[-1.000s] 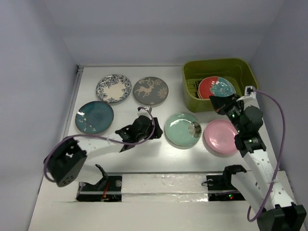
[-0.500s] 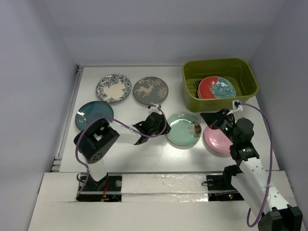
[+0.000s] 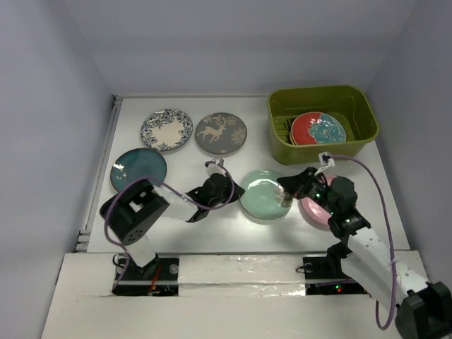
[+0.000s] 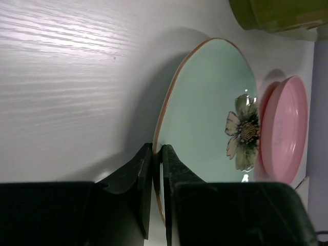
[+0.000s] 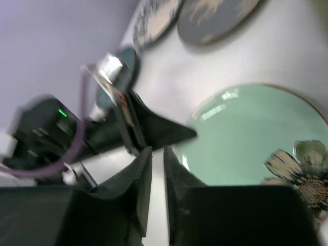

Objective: Place the plates into the plastic bin on the countertop

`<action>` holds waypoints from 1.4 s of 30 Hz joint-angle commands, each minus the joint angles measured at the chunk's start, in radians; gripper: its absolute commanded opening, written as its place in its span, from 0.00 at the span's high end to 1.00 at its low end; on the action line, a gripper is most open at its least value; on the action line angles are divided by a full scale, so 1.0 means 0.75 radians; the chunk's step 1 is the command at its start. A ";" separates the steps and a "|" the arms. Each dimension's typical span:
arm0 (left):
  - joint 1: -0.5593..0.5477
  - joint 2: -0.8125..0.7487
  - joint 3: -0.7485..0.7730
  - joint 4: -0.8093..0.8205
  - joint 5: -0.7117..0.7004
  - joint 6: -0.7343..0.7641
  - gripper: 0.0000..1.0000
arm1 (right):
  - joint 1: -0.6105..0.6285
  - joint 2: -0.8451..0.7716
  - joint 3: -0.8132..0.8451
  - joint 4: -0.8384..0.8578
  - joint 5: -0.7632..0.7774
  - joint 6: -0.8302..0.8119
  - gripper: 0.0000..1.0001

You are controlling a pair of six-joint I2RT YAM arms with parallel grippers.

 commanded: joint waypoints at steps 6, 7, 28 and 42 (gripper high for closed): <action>0.079 -0.582 -0.282 -0.115 -0.104 -0.022 1.00 | 0.258 0.146 0.036 0.058 0.249 -0.027 0.23; 0.095 -0.633 -0.297 -0.134 -0.104 -0.026 1.00 | 0.258 0.146 0.028 0.031 0.276 -0.027 0.14; 0.284 -1.231 -0.444 -0.201 0.200 -0.122 1.00 | 0.415 1.017 -0.027 0.891 0.125 0.267 0.11; 0.308 -1.478 -0.173 -0.663 0.119 0.127 0.62 | 0.428 0.478 0.079 0.500 0.341 0.237 1.00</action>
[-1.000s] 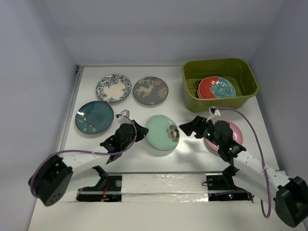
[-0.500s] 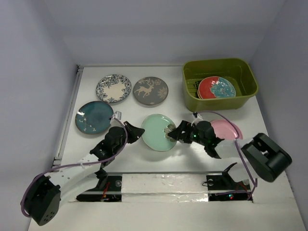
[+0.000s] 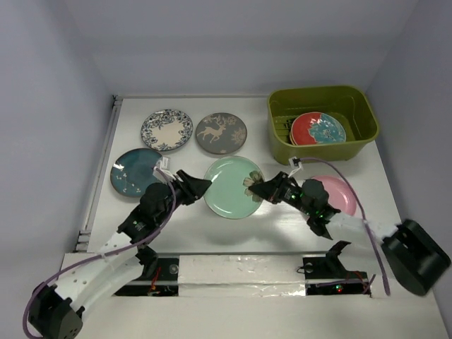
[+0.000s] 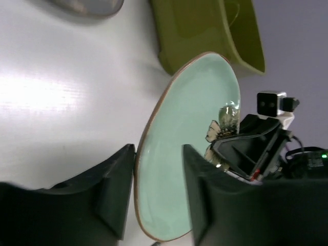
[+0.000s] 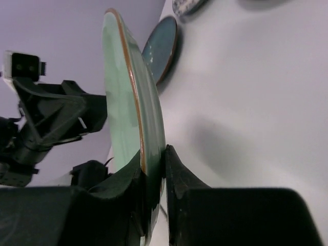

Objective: Place the plates into the plastic bin on the countertop

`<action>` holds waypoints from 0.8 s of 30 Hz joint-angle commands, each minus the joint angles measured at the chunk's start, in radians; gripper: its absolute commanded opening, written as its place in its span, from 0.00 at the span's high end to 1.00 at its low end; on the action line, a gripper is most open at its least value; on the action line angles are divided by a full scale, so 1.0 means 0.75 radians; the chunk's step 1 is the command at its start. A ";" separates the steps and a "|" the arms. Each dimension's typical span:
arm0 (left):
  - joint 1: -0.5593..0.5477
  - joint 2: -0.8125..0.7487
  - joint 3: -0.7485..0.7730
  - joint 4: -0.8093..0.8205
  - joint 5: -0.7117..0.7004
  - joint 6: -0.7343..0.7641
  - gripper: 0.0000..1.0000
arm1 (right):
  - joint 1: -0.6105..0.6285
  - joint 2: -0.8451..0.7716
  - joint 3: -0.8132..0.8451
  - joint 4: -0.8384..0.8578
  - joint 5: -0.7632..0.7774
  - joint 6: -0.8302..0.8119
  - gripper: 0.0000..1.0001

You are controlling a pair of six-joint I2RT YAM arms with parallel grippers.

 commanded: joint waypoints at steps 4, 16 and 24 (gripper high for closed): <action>-0.001 -0.127 0.297 -0.198 -0.135 0.263 0.50 | -0.095 -0.384 0.417 -0.690 0.358 -0.338 1.00; -0.001 -0.354 0.637 -0.755 -0.313 0.621 0.46 | -0.877 0.071 1.089 -0.964 0.196 -0.471 1.00; -0.001 -0.495 0.539 -0.692 -0.369 0.676 0.43 | -0.973 0.380 1.356 -1.151 0.272 -0.541 1.00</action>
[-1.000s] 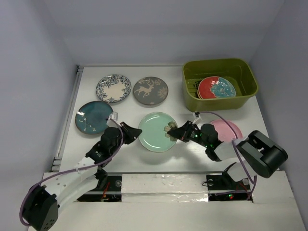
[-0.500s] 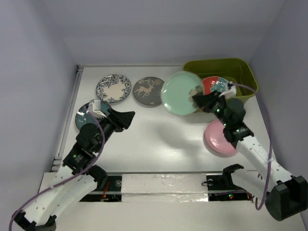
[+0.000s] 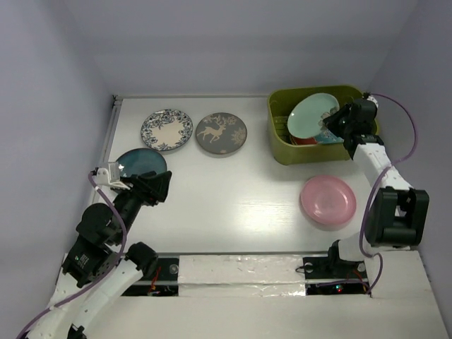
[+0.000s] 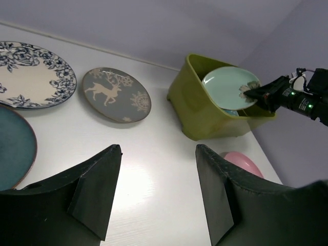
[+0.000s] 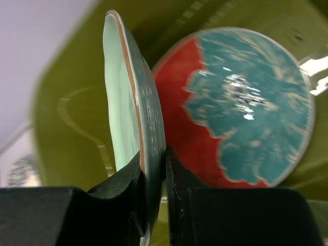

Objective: Place the plates into the plastic bin on the countertop

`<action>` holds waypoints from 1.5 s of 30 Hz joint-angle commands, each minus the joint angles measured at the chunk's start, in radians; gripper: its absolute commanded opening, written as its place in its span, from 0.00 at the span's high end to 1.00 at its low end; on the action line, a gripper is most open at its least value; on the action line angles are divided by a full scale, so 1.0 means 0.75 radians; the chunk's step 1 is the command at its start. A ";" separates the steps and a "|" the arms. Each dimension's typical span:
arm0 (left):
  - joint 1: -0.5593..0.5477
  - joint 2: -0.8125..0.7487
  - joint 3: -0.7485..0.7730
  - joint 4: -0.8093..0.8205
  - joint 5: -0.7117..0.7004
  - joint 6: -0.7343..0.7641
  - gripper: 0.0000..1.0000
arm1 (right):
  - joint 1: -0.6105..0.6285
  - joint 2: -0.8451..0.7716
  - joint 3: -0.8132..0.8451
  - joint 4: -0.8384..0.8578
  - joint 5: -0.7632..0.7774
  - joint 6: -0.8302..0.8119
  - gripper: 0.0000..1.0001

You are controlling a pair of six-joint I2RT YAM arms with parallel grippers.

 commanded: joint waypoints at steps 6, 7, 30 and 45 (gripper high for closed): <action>-0.001 -0.025 -0.063 0.039 -0.020 0.094 0.43 | -0.023 0.117 0.262 -0.066 0.049 -0.085 1.00; -0.001 -0.029 -0.067 0.041 -0.016 0.094 0.43 | -0.023 0.151 0.272 -0.086 0.057 -0.089 1.00; -0.001 -0.138 -0.079 0.050 -0.014 0.090 0.43 | 0.014 -0.204 0.213 -0.189 0.240 -0.204 0.14; -0.001 -0.165 -0.061 0.001 -0.165 0.041 1.00 | 1.288 0.374 0.341 0.321 0.157 0.133 1.00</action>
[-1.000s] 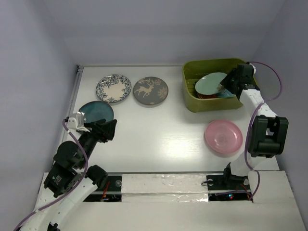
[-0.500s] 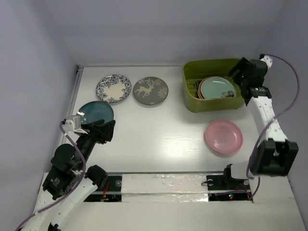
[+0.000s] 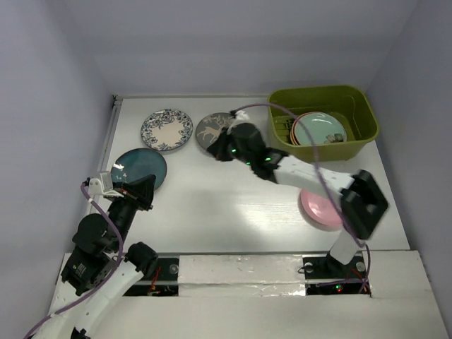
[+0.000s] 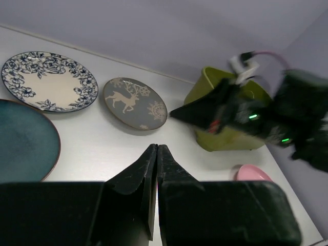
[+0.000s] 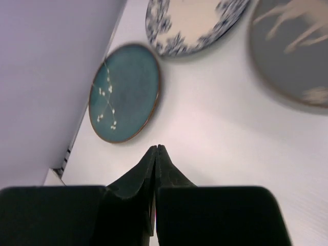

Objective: Place the plates into the plastic bin on the countertop

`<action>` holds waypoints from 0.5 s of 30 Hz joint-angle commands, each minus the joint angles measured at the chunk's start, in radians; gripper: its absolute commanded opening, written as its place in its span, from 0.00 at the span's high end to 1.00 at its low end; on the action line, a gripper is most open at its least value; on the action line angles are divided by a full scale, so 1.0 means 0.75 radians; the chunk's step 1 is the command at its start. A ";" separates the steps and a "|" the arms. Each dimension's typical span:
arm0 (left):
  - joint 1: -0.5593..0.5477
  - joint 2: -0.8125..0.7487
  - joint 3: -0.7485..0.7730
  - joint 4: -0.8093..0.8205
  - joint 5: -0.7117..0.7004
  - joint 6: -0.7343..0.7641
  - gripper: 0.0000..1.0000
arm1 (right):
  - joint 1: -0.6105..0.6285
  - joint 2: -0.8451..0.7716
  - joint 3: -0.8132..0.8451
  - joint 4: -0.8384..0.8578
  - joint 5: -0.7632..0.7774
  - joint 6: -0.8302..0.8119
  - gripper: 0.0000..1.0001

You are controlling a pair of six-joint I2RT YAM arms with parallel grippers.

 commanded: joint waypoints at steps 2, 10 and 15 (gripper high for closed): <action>-0.002 -0.002 0.016 0.016 -0.056 -0.011 1.00 | 0.148 0.343 0.234 0.179 0.005 0.225 0.96; -0.002 -0.004 0.016 0.012 -0.054 -0.017 0.97 | 0.220 0.803 0.511 0.296 -0.063 0.471 0.27; -0.002 -0.006 0.014 0.016 -0.044 -0.019 0.89 | 0.220 1.040 0.729 0.280 -0.155 0.555 0.28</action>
